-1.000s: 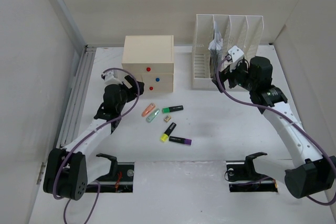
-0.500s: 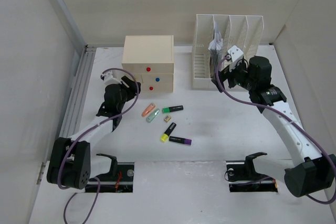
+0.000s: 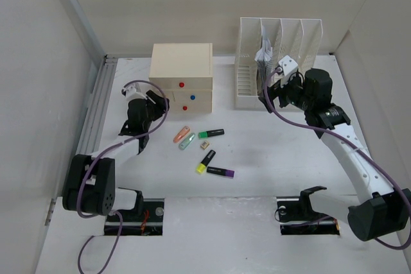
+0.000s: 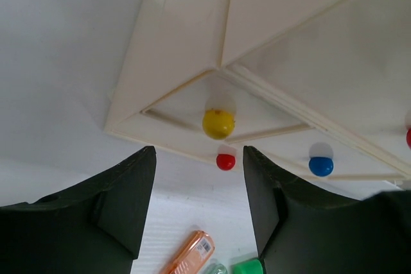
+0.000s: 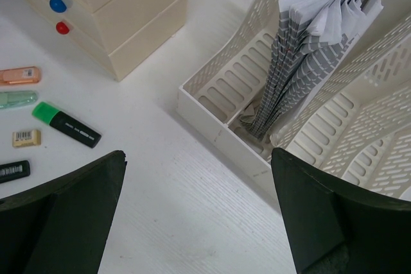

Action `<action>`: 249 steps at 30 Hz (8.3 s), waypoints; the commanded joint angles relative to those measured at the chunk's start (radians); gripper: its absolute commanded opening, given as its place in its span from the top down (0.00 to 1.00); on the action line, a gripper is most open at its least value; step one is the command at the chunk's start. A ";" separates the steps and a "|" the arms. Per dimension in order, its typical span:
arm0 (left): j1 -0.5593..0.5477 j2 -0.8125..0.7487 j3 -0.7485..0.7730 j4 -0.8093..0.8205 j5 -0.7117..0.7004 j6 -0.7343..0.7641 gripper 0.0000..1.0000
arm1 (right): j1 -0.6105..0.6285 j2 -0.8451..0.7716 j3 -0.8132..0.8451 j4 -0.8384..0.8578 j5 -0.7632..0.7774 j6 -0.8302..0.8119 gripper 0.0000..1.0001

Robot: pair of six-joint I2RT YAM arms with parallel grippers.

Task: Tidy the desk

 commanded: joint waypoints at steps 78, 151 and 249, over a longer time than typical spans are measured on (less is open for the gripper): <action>-0.055 -0.934 -0.128 -0.442 0.098 -0.133 0.01 | 0.005 0.024 0.019 -0.004 -0.292 -0.108 0.00; -0.088 -0.969 0.147 -0.604 0.133 0.415 0.15 | 0.651 0.842 0.372 -0.419 -0.158 -1.009 0.54; -0.088 -1.058 0.129 -0.604 0.087 0.415 0.14 | 0.681 1.041 1.044 -0.003 0.097 -0.269 0.42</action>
